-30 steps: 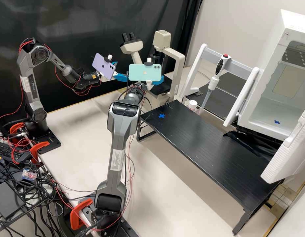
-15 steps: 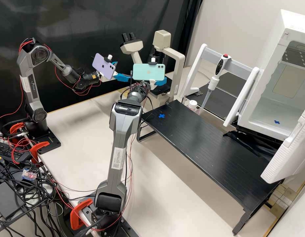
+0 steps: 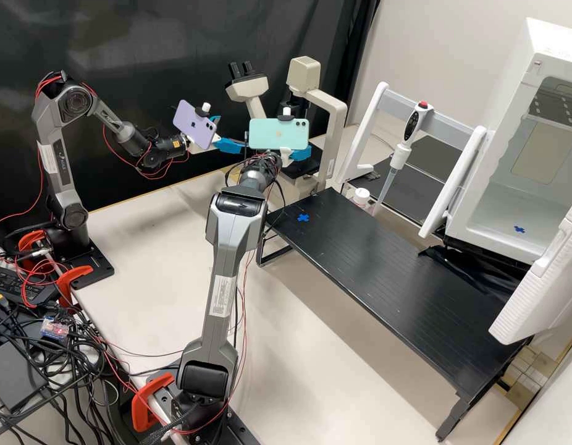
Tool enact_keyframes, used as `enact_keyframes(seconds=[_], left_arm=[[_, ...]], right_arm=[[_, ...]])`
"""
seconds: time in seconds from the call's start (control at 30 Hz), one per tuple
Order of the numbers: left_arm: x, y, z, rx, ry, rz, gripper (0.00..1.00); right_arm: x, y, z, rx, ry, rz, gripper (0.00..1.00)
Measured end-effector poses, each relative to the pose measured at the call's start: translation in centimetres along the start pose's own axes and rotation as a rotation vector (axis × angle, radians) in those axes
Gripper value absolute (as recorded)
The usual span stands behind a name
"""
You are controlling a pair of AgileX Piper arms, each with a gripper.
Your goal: Move the petri dish to the microscope
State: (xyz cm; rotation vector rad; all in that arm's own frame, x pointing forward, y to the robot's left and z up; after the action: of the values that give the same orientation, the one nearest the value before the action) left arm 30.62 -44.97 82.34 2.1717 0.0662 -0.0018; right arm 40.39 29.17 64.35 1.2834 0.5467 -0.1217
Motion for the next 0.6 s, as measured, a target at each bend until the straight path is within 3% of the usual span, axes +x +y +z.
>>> enact_keyframes(seconds=[0.4,0.6], left_arm=[[0.00,0.00,0.00,0.000,0.000,0.000,1.00],[0.00,0.00,0.00,0.000,0.000,0.000,1.00]], right_arm=[[-0.07,-0.01,-0.34,-0.055,-0.022,-0.001,0.00],[-0.16,-0.30,-0.76,-0.055,-0.013,-0.006,0.00]])
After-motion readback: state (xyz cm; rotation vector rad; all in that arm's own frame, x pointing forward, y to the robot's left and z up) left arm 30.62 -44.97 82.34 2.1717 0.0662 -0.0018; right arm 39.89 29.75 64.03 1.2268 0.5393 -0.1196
